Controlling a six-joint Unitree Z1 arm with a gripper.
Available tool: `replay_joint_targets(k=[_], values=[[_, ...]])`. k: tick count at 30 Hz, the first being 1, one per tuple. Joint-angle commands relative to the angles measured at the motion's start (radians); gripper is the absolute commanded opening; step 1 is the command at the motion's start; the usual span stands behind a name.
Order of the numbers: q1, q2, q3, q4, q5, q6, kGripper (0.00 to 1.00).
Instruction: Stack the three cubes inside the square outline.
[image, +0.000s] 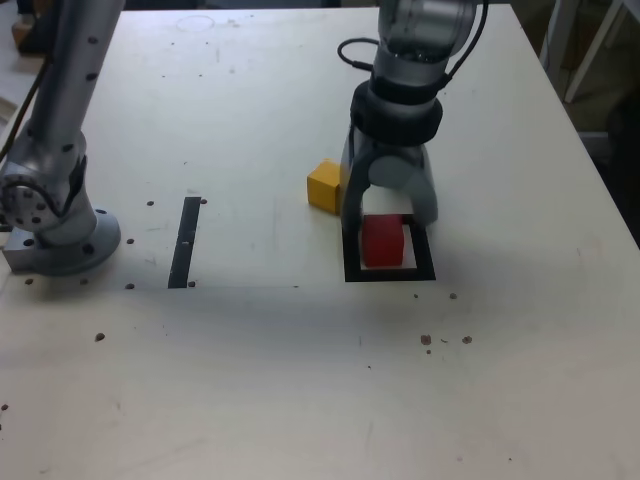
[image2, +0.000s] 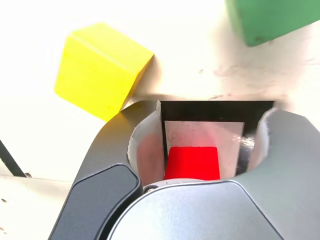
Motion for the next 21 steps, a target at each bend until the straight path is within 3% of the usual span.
replay_joint_targets(k=[1, 5, 10, 21], values=[[0.002, -0.042, -0.012, 0.022, 0.028, 0.002, 1.00], [0.002, -0.104, -0.016, 0.060, 0.071, 0.012, 1.00], [0.002, -0.159, -0.001, 0.109, 0.097, 0.051, 1.00], [0.002, -0.220, 0.076, 0.129, 0.142, 0.286, 0.96]])
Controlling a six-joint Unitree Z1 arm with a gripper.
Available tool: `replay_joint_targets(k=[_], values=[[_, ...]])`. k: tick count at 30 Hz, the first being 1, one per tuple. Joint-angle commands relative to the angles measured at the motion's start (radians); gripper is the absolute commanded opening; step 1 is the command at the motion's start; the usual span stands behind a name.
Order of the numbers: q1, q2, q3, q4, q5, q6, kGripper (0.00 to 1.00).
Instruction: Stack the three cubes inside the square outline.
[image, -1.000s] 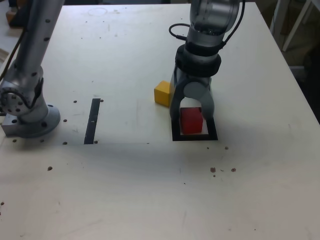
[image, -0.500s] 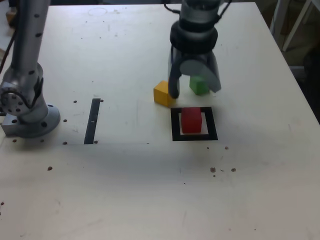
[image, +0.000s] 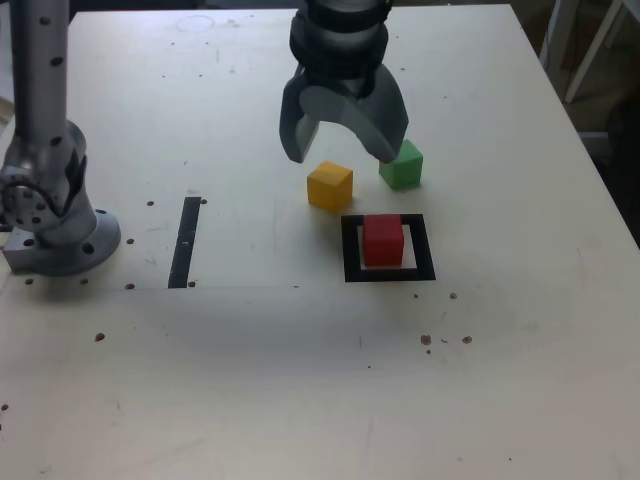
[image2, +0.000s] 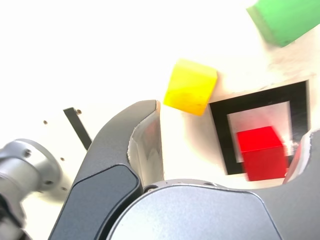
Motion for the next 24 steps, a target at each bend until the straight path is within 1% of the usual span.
replay_joint_targets(k=[1, 7, 15, 19, 22, 24], values=[[0.001, -0.010, 0.011, -0.006, 0.003, 0.019, 0.96], [0.004, -0.002, 0.062, -0.041, 0.005, 0.060, 0.95], [0.041, 0.046, 0.157, -0.144, 0.005, 0.077, 0.92], [0.061, 0.071, 0.172, -0.174, 0.004, 0.086, 0.89], [0.068, 0.088, 0.171, -0.184, 0.003, 0.087, 0.84], [0.070, 0.095, 0.171, -0.191, 0.000, 0.084, 0.77]])
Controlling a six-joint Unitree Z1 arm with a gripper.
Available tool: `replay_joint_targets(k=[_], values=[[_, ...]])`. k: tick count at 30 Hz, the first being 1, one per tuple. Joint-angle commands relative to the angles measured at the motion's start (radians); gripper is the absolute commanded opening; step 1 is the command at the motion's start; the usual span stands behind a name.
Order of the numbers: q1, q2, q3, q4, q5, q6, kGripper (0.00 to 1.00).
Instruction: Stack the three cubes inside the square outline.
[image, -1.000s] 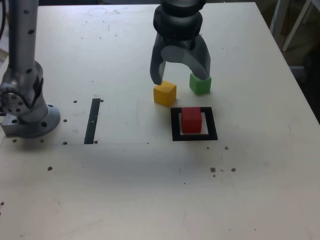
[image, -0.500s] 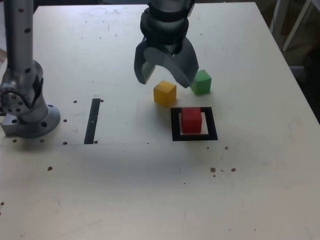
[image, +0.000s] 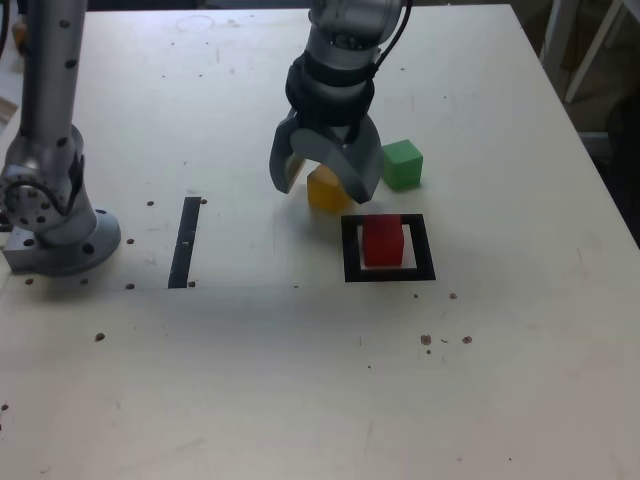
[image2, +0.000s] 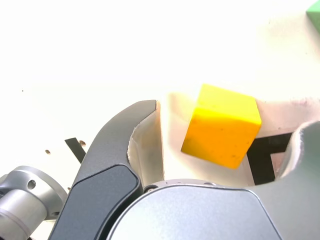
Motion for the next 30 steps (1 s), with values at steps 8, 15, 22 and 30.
replay_joint_targets(k=[8, 15, 22, 30], values=[[0.003, 0.028, 0.000, -0.034, -0.008, -0.023, 0.37], [0.004, 0.031, -0.001, -0.029, -0.012, -0.023, 0.31], [0.004, 0.030, -0.007, -0.019, -0.012, -0.027, 0.31], [0.004, 0.016, -0.015, -0.004, -0.012, -0.042, 0.31]])
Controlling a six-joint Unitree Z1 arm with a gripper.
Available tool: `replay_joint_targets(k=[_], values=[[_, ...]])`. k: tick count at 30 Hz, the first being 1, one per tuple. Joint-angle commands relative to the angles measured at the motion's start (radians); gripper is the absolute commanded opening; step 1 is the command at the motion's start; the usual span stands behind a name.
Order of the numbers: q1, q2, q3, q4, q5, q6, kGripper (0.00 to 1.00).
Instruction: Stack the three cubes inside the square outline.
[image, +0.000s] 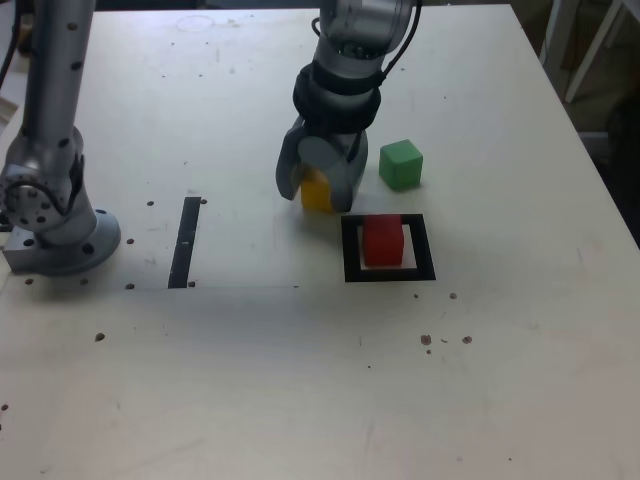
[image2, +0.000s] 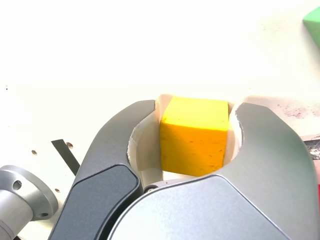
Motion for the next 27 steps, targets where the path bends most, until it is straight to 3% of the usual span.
replay_joint_targets(k=[1, 8, 15, 21, 27], values=[[0.002, -0.015, -0.007, 0.008, -0.001, -0.008, 0.31], [-0.015, -0.049, -0.059, 0.068, 0.000, -0.054, 0.31], [-0.096, -0.049, -0.249, 0.252, 0.002, -0.140, 0.31], [-0.154, -0.019, -0.369, 0.358, -0.043, -0.215, 0.31], [-0.174, 0.023, -0.410, 0.379, -0.093, -0.262, 0.31]])
